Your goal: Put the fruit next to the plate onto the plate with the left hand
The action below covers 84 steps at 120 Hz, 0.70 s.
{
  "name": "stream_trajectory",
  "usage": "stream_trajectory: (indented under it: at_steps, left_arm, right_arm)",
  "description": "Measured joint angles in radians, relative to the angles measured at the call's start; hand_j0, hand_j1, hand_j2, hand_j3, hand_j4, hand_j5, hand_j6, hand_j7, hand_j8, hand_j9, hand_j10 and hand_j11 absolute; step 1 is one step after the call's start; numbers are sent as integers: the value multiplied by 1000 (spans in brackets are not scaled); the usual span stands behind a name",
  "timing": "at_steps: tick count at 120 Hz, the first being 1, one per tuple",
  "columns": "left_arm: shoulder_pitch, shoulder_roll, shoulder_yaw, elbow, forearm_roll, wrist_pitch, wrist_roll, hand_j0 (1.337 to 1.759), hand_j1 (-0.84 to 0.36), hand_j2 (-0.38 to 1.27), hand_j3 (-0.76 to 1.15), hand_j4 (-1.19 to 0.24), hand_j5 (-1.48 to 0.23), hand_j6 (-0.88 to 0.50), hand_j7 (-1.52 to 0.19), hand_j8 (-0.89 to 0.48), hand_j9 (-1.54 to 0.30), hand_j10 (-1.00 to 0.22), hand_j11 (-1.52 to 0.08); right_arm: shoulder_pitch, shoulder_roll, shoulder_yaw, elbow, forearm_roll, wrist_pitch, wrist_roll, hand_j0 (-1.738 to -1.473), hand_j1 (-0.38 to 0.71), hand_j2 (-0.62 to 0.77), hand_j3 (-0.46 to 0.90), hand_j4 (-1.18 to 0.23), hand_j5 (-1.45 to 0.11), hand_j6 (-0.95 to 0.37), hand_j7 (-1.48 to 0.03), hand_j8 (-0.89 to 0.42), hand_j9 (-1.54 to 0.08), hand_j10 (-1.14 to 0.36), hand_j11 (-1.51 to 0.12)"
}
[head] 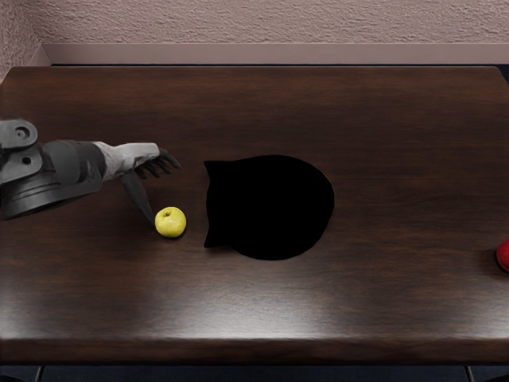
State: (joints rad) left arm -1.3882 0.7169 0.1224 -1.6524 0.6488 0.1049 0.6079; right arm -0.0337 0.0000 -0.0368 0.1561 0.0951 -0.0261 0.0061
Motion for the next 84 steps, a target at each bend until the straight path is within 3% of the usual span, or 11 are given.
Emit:
stream_trajectory:
  at_steps: [36,84]
  left_arm:
    - [38,-59,41,-24,65,108,3,1658,42,53,0,-259,-334,-260,-334,-260,-334,-259,-334]
    - [76,-65,120,-45,140,249,3,1658,39,54,0,-262,-338,-263,-338,-263,-338,-262,-338]
  right_arm:
    - [0,0,0,0,0,0,0,-1658,-310,-7,0,-33,-43,-33,-43,-33,-43,-33,-43]
    - [0,0,0,0,0,0,0,-1658,-310,-7,0,-33,-43,-33,-43,-33,-43,-33,-43]
